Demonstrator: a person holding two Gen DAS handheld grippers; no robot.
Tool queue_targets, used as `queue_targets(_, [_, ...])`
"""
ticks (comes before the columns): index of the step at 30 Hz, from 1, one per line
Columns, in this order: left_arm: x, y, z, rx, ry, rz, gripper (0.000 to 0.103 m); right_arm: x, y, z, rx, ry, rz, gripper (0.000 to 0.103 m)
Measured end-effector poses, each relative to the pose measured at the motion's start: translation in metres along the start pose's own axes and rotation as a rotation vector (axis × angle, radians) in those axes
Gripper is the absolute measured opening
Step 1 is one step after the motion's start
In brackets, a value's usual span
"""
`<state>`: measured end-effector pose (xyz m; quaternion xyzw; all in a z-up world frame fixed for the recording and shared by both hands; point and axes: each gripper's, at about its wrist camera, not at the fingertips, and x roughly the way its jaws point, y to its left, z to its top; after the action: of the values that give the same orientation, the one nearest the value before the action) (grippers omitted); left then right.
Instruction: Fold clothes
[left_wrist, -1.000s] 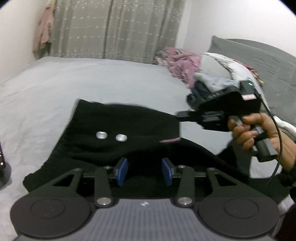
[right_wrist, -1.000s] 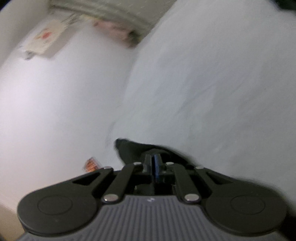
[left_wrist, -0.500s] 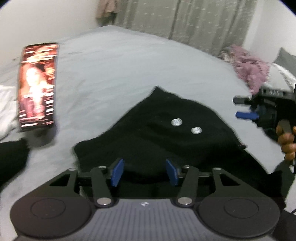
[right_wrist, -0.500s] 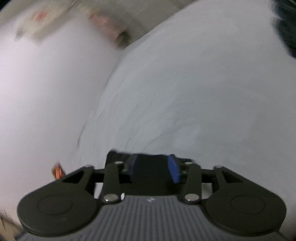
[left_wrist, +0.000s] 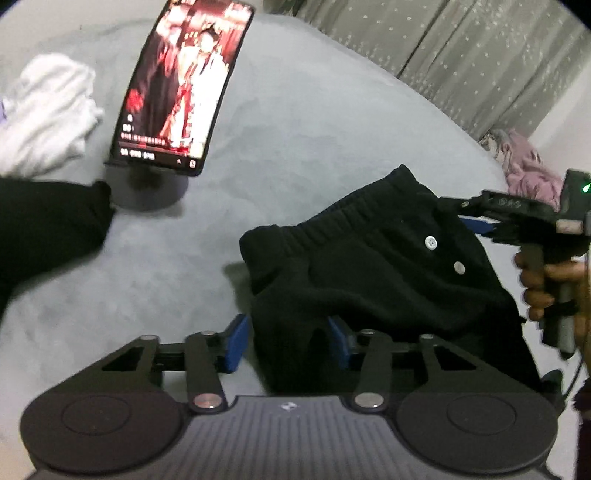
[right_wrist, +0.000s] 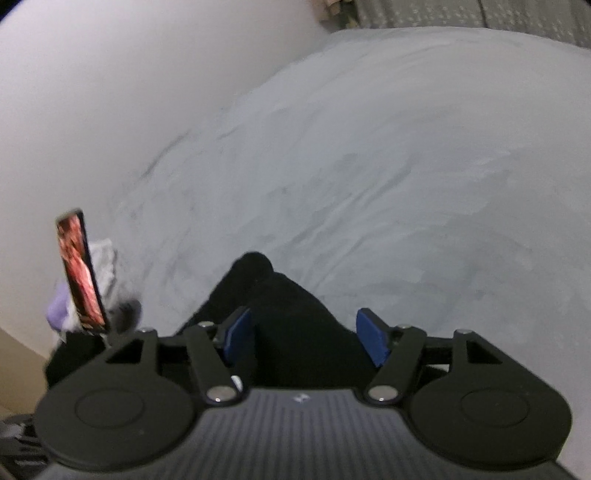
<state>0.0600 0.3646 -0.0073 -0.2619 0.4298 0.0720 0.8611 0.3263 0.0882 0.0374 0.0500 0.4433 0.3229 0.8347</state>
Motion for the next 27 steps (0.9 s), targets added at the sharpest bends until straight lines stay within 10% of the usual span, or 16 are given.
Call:
queue_targets(5, [0.012,0.003,0.0,-0.01,0.047,-0.052,0.011,0.02,-0.004,-0.001,-0.02,0.036,-0.025,0.069])
queue_targets(10, [-0.008,-0.015,-0.007,0.072,-0.053,-0.022,0.009,0.034,-0.007,-0.007,-0.018,0.045,-0.001,0.013])
queue_targets(19, [-0.01,-0.037,-0.016,0.149,-0.093,0.067,0.01,0.031,0.034,0.026,-0.21,-0.092,-0.087,0.011])
queue_targets(27, [0.0,-0.057,-0.022,0.234,-0.095,0.221,0.048,0.072,0.031,0.017,-0.232,-0.045,-0.202,0.033])
